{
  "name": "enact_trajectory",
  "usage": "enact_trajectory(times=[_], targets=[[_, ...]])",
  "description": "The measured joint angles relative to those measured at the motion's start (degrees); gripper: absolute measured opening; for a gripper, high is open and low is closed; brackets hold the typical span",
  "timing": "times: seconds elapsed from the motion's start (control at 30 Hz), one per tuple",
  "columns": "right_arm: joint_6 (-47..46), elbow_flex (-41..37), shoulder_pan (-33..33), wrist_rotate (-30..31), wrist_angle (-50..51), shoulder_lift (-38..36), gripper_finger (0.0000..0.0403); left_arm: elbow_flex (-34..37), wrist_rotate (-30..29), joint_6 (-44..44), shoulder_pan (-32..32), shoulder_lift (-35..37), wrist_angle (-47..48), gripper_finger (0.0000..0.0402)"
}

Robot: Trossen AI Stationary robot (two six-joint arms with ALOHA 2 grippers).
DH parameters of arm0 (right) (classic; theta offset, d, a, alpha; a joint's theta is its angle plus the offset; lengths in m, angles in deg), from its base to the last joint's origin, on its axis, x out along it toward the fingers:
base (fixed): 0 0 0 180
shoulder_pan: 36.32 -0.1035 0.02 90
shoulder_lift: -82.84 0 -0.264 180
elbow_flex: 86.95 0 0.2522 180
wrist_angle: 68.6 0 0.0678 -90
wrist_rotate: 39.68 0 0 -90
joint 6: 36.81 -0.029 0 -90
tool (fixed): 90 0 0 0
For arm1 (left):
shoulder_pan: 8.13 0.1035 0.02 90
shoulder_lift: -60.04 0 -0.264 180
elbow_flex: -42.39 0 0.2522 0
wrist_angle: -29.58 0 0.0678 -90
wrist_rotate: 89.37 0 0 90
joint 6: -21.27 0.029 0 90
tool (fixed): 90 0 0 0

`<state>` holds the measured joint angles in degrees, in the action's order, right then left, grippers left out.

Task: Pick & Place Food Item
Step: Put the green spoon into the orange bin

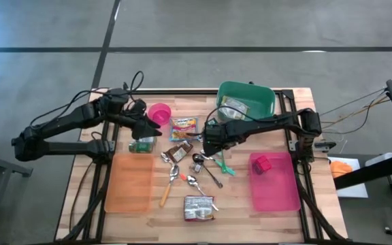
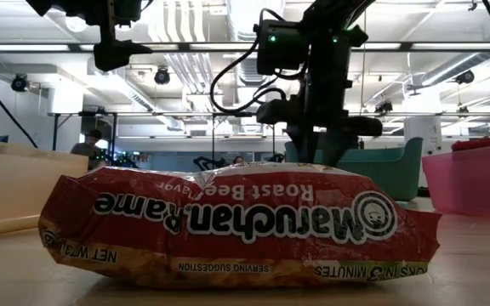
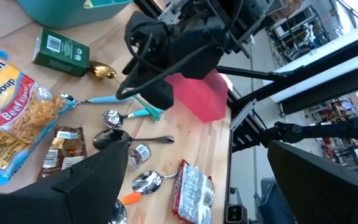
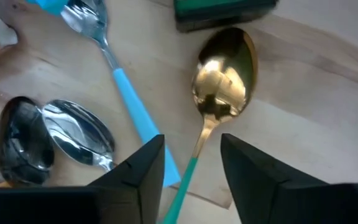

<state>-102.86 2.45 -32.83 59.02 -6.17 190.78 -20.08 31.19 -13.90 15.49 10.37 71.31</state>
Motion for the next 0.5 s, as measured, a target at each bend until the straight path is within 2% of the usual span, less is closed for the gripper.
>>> enact_trajectory(times=[0.13, 0.5], targets=[[-0.67, -0.51, 0.31, -0.04, 0.02, 0.02, 0.0128, 0.00, 0.50, 0.05, 0.00, 0.00, 0.24, 0.0391], [-1.04, -1.55, 0.54, -0.26, -0.20, 0.05, 0.0126, 0.02, 1.06, 0.03, 0.00, -0.02, 0.23, 0.0391]])
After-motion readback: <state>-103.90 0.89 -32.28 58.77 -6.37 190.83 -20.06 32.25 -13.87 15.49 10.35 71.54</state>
